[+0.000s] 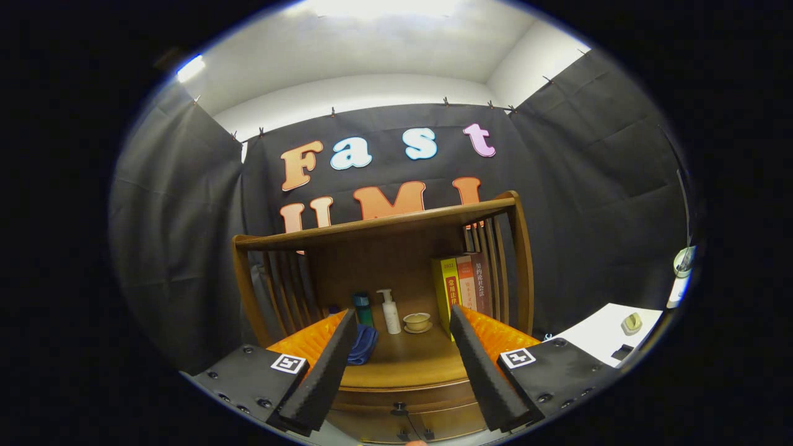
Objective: Pull open the drawer, take out the items inside it, and place them on the countertop above the cabinet.
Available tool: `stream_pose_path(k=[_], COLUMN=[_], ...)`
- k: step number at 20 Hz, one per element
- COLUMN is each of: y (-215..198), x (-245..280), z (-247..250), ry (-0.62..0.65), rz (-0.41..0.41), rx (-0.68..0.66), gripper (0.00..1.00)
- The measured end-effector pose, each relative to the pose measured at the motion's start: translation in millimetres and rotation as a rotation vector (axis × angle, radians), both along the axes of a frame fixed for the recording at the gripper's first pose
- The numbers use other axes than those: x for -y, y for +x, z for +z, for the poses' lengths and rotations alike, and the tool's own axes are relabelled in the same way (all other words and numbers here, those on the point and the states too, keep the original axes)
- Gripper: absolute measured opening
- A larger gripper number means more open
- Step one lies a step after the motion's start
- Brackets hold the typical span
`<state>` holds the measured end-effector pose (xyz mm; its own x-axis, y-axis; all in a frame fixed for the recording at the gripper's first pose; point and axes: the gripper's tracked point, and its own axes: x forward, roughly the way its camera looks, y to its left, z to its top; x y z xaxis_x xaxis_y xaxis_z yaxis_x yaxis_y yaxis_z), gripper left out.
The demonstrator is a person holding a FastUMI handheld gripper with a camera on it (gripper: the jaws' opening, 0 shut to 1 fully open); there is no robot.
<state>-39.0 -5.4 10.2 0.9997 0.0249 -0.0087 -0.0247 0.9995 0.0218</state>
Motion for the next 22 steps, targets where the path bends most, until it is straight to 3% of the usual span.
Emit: stream_pose_path(k=[9,16,22], y=[-23,-26,-20], x=[13,20,7], z=[-72,-168,-237], ry=[-0.023,-0.05,-0.094], rz=[-0.005,-0.008,0.044], rx=[-0.022,-0.082,-0.13], gripper=[0.98,0.98,0.98])
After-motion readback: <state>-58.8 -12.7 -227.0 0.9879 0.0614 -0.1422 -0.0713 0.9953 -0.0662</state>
